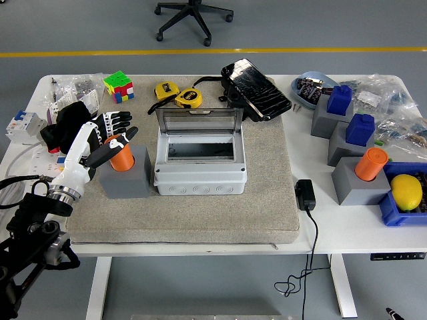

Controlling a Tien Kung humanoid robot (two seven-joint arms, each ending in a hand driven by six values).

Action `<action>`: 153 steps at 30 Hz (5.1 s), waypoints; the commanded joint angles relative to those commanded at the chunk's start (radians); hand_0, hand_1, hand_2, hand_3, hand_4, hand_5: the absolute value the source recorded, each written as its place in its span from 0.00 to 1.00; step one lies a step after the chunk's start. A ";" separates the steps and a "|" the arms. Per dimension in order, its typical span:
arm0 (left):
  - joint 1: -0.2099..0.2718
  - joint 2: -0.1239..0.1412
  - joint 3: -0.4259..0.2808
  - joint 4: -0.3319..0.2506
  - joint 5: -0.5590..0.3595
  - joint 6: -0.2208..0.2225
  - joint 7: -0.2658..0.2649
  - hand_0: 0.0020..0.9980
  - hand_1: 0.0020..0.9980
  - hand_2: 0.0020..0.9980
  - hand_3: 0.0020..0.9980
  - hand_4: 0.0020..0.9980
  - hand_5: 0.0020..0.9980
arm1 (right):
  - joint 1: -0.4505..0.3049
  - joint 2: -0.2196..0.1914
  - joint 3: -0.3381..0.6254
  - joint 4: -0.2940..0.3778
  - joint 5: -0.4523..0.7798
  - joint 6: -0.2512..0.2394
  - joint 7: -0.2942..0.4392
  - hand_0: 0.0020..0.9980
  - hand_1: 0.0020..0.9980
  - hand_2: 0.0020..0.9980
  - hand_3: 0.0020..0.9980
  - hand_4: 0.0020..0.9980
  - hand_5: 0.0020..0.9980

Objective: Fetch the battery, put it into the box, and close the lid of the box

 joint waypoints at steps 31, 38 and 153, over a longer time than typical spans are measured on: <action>-0.025 -0.028 0.063 0.048 -0.082 0.020 -0.030 0.47 0.49 0.49 0.49 1.00 0.01 | -0.008 0.009 0.010 0.001 -0.003 0.000 0.001 0.57 0.64 0.65 0.54 0.87 0.40; -0.041 -0.039 0.067 0.071 -0.137 0.017 -0.039 0.42 0.43 0.44 0.46 0.94 0.00 | -0.010 0.010 0.012 0.001 -0.003 0.000 0.001 0.57 0.64 0.65 0.54 0.87 0.41; -0.686 -0.223 0.759 0.236 0.521 0.116 0.570 0.37 0.60 0.55 0.55 1.00 0.37 | -0.004 -0.003 -0.001 0.003 0.006 -0.008 0.011 0.57 0.64 0.65 0.54 0.87 0.40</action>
